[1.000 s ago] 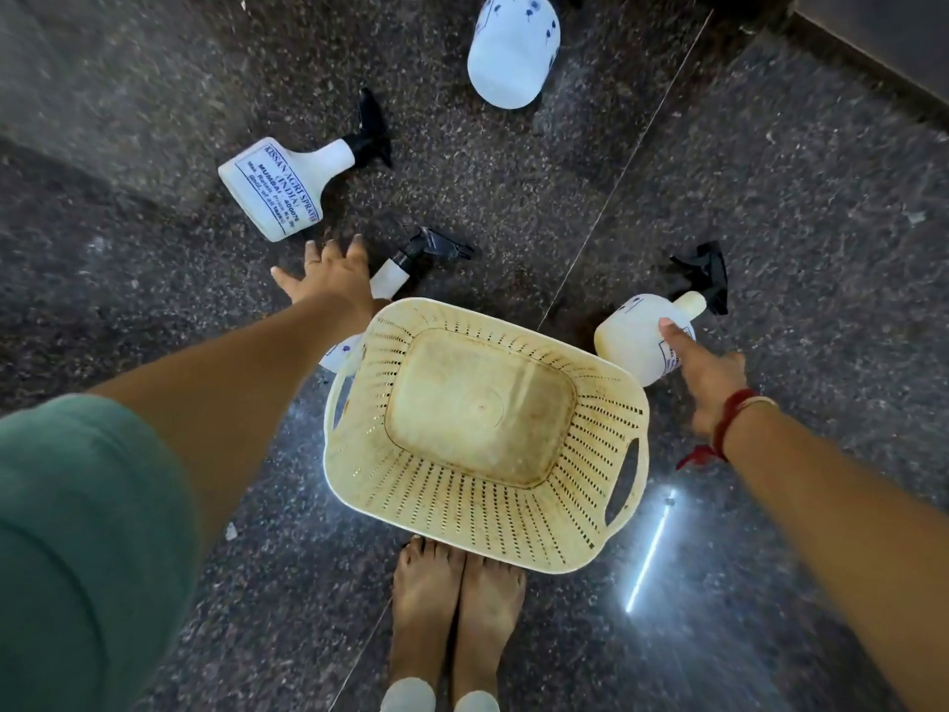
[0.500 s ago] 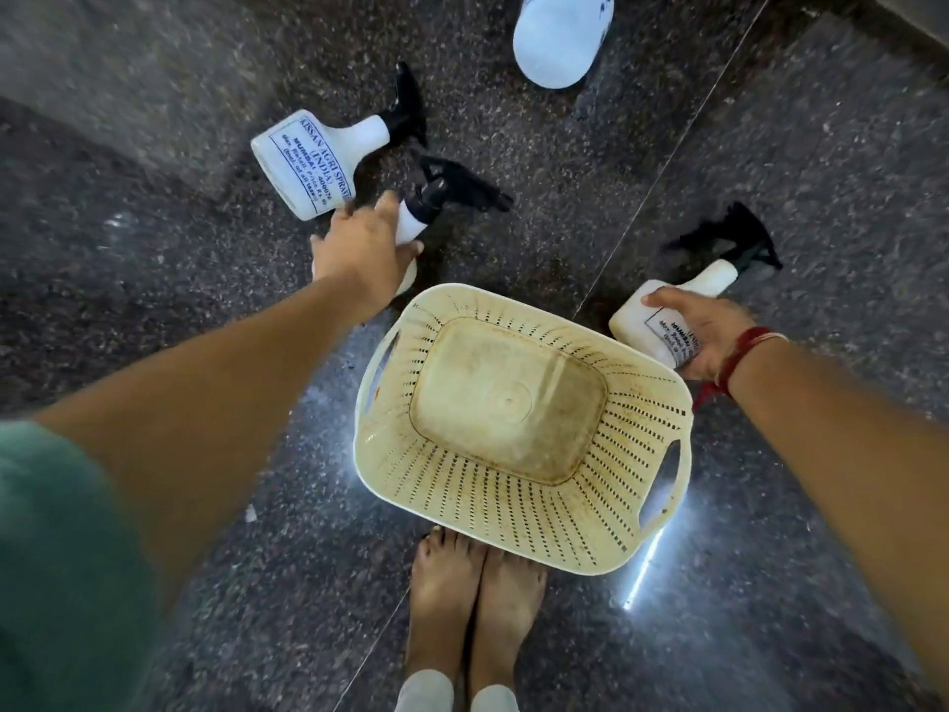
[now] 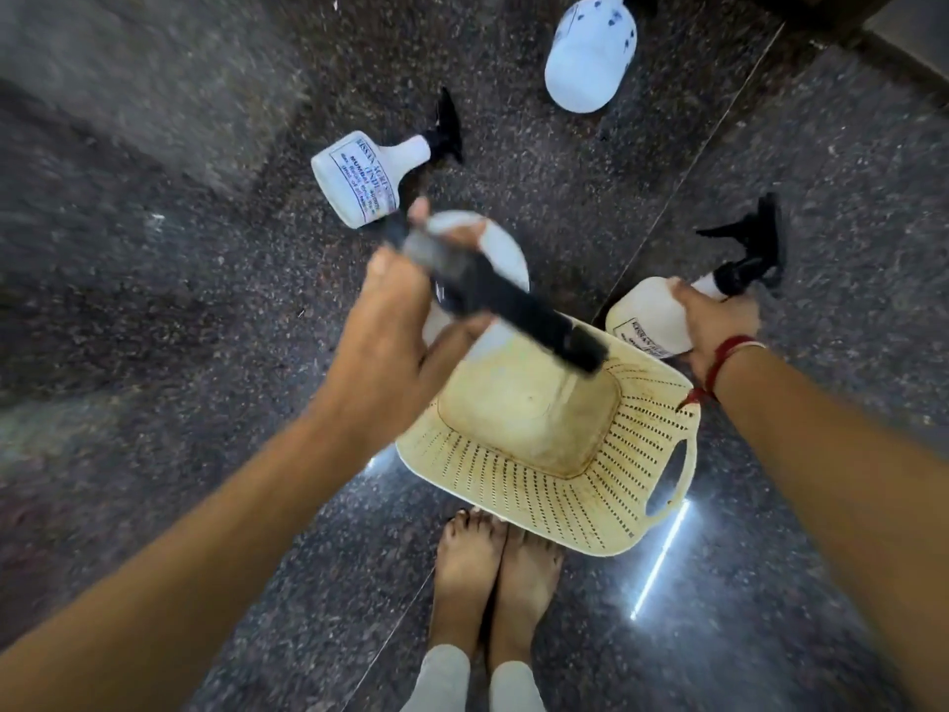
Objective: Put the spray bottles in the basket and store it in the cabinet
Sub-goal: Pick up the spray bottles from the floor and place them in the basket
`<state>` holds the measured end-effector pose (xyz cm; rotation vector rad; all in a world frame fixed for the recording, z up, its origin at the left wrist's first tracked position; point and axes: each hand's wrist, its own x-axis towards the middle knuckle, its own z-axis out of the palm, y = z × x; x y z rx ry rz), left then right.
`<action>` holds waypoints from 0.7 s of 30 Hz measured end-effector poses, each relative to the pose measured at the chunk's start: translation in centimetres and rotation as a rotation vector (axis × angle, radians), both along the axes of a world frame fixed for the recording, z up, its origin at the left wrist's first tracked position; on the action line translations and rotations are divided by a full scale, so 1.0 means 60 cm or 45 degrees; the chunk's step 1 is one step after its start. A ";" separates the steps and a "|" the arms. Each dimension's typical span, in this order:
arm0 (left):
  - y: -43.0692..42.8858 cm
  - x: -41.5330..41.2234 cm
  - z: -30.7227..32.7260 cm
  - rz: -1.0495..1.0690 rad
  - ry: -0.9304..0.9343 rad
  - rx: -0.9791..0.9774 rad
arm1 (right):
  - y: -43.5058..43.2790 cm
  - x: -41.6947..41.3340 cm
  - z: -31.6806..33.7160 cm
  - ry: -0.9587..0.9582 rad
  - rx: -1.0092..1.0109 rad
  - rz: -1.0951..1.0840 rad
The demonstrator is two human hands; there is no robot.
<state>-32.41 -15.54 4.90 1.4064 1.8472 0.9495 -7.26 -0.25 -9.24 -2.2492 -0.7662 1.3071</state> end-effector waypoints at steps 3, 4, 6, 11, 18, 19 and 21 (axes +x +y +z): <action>-0.046 0.038 -0.016 -0.032 -0.243 -0.241 | -0.011 -0.021 0.007 -0.165 0.024 0.114; -0.063 0.048 -0.026 -0.084 -0.235 -0.351 | -0.017 -0.027 0.012 -0.209 0.035 0.133; -0.105 0.061 -0.052 -0.166 -0.119 -0.358 | -0.030 -0.030 0.026 -0.233 0.086 0.129; -0.161 0.064 -0.118 -0.276 -0.028 -0.386 | -0.061 -0.020 0.065 -0.279 0.304 0.321; -0.135 0.050 -0.189 -0.486 0.180 -0.641 | -0.118 -0.001 0.155 -0.169 0.534 0.490; -0.129 0.049 -0.195 -0.558 0.221 -0.676 | -0.126 0.002 0.169 -0.161 0.542 0.520; -0.115 0.048 -0.203 -0.748 0.288 -0.780 | -0.143 0.014 0.197 -0.154 0.435 0.589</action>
